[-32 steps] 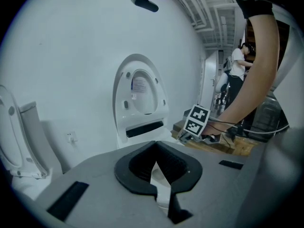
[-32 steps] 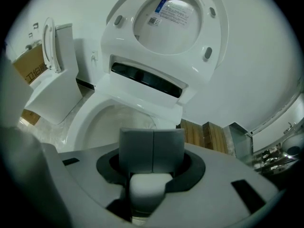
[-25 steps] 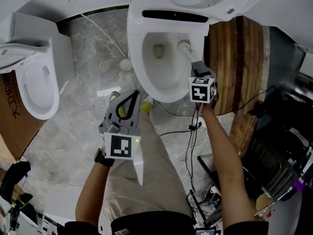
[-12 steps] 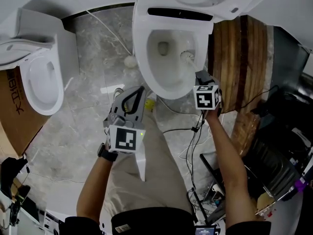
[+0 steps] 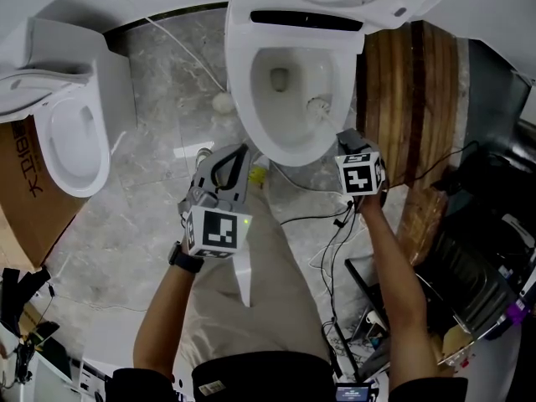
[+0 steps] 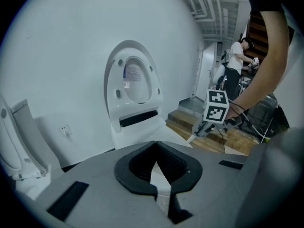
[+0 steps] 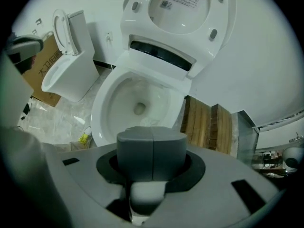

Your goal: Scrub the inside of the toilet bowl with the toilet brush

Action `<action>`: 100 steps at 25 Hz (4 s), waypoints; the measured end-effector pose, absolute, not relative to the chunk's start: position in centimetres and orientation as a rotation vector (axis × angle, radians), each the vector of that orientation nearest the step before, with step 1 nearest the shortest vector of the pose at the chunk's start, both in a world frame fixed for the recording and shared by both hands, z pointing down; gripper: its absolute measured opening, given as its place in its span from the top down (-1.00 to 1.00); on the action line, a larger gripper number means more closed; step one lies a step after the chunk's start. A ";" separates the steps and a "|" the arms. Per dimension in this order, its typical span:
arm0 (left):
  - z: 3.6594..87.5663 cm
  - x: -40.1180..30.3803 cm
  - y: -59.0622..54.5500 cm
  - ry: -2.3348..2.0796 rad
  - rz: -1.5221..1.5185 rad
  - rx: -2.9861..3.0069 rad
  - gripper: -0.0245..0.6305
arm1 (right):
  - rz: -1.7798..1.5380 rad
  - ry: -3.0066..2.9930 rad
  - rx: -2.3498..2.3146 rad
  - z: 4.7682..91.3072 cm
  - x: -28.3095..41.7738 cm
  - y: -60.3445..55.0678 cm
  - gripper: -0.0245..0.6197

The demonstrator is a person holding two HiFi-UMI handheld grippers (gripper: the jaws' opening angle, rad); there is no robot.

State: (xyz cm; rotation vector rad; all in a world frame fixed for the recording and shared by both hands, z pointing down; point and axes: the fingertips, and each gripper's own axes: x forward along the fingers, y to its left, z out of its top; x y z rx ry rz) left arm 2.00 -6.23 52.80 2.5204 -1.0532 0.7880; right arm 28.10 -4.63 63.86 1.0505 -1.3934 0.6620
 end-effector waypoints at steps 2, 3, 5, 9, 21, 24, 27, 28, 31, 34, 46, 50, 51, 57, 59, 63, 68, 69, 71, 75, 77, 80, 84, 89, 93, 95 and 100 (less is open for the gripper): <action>53.6 2.0 -5.8 -1.028 0.828 2.500 0.87 | 0.686 -1.387 1.043 63.8 28.1 -4.0 0.43; 53.8 2.0 -5.7 -1.017 0.837 2.493 0.87 | 0.696 -1.384 1.036 63.7 28.0 -3.7 0.43; 54.0 2.0 -5.5 -1.000 0.847 2.486 0.87 | 0.700 -1.383 1.006 63.7 27.6 -3.1 0.43; 54.1 2.0 -5.7 -0.992 0.852 2.485 0.87 | 0.701 -1.383 0.939 63.6 26.7 -2.1 0.43; 54.2 1.6 -6.1 -0.997 0.854 2.480 0.87 | 0.789 -1.395 0.815 63.5 23.9 0.2 0.43; 54.1 1.3 -6.0 -1.002 0.852 2.473 0.87 | 0.850 -1.394 0.821 63.7 23.3 0.6 0.43; 54.2 0.8 -5.8 -1.011 0.847 2.469 0.87 | 0.851 -1.413 0.814 63.8 22.2 0.5 0.43; 54.2 0.6 -5.8 -1.017 0.845 2.464 0.87 | 0.844 -1.421 0.808 63.8 21.8 0.4 0.43; 54.5 -0.1 -5.8 -1.038 0.842 2.444 0.87 | 0.867 -1.442 0.796 64.1 20.7 0.4 0.43; 54.6 -0.6 -5.7 -1.052 0.833 2.432 0.87 | 0.859 -1.470 0.798 64.3 19.8 -0.5 0.43; 55.2 -1.7 -5.6 -1.056 0.836 2.417 0.87 | 0.874 -1.542 0.855 65.6 17.0 -4.8 0.43; 55.4 -1.7 -5.8 -1.051 0.837 2.414 0.87 | 0.875 -1.566 0.881 65.9 16.5 -6.4 0.43; 55.4 -1.7 -5.9 -1.052 0.837 2.414 0.87 | 0.874 -1.575 0.890 66.0 16.4 -6.9 0.43; 55.9 -1.8 -6.7 -1.050 0.837 2.407 0.87 | 0.826 -1.623 0.942 66.4 17.0 -9.5 0.43; 56.0 -1.9 -6.9 -1.051 0.837 2.402 0.87 | 0.769 -1.606 0.933 66.4 18.5 -9.8 0.43; 56.8 -2.4 -7.4 -1.063 0.860 2.381 0.87 | 0.613 -1.540 0.871 67.2 21.9 -9.6 0.43; 57.1 -1.5 -7.4 -1.058 0.859 2.366 0.87 | 0.445 -1.479 0.652 68.8 23.5 -6.9 0.43; 57.1 -1.2 -7.4 -1.052 0.856 2.369 0.87 | 0.446 -1.485 0.616 68.9 23.1 -6.1 0.43; 57.0 -0.7 -7.3 -1.041 0.855 2.373 0.87 | 0.496 -1.504 0.597 68.9 22.0 -4.7 0.43; 57.0 0.0 -7.4 -1.023 0.854 2.370 0.87 | 0.693 -1.515 0.696 68.4 20.5 -3.8 0.43; 57.0 0.4 -7.4 -1.004 0.863 2.381 0.87 | 0.766 -1.522 0.742 68.3 20.2 -3.9 0.43; 56.8 1.0 -7.2 -0.965 0.880 2.417 0.87 | 0.862 -1.528 0.814 68.4 20.4 -4.3 0.43; 57.1 0.7 -7.1 -0.963 0.890 2.410 0.87 | 0.962 -1.550 0.888 68.7 20.0 -5.3 0.43; 56.9 0.8 -7.5 -0.977 0.863 2.387 0.87 | 0.878 -1.611 0.880 69.2 19.2 -7.5 0.43; 56.6 1.3 -8.1 -0.988 0.843 2.396 0.87 | 0.821 -1.649 0.887 70.1 18.7 -9.7 0.43; 56.6 1.4 -8.3 -1.000 0.840 2.389 0.87 | 0.788 -1.661 0.886 70.6 18.5 -11.0 0.43; 57.4 1.6 -7.8 -1.017 0.850 2.357 0.87 | 0.712 -1.686 0.877 71.5 18.7 -14.1 0.43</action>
